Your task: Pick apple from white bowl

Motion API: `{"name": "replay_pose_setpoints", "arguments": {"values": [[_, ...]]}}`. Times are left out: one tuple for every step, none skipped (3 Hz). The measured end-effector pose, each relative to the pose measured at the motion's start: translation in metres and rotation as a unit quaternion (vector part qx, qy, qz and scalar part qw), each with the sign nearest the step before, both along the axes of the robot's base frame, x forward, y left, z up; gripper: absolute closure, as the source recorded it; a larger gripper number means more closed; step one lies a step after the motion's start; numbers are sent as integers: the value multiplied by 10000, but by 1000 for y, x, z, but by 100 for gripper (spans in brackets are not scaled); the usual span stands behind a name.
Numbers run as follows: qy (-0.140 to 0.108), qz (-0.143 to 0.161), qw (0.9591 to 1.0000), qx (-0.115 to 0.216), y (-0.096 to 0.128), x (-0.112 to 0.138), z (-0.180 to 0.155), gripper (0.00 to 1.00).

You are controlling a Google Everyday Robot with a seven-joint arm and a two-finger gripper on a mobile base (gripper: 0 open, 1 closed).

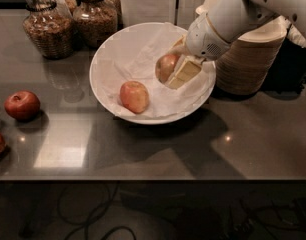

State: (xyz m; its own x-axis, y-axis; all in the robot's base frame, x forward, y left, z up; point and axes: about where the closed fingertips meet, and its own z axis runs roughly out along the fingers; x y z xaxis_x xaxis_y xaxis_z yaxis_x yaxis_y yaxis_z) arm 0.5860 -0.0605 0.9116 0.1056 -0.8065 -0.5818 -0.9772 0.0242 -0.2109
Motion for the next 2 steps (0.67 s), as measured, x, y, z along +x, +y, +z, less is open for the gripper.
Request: {"name": "replay_pose_setpoints", "arguments": {"values": [[-269, 185, 9983, 478, -18, 0, 55, 100], [-404, 186, 9975, 554, -17, 3, 70, 100]]}}
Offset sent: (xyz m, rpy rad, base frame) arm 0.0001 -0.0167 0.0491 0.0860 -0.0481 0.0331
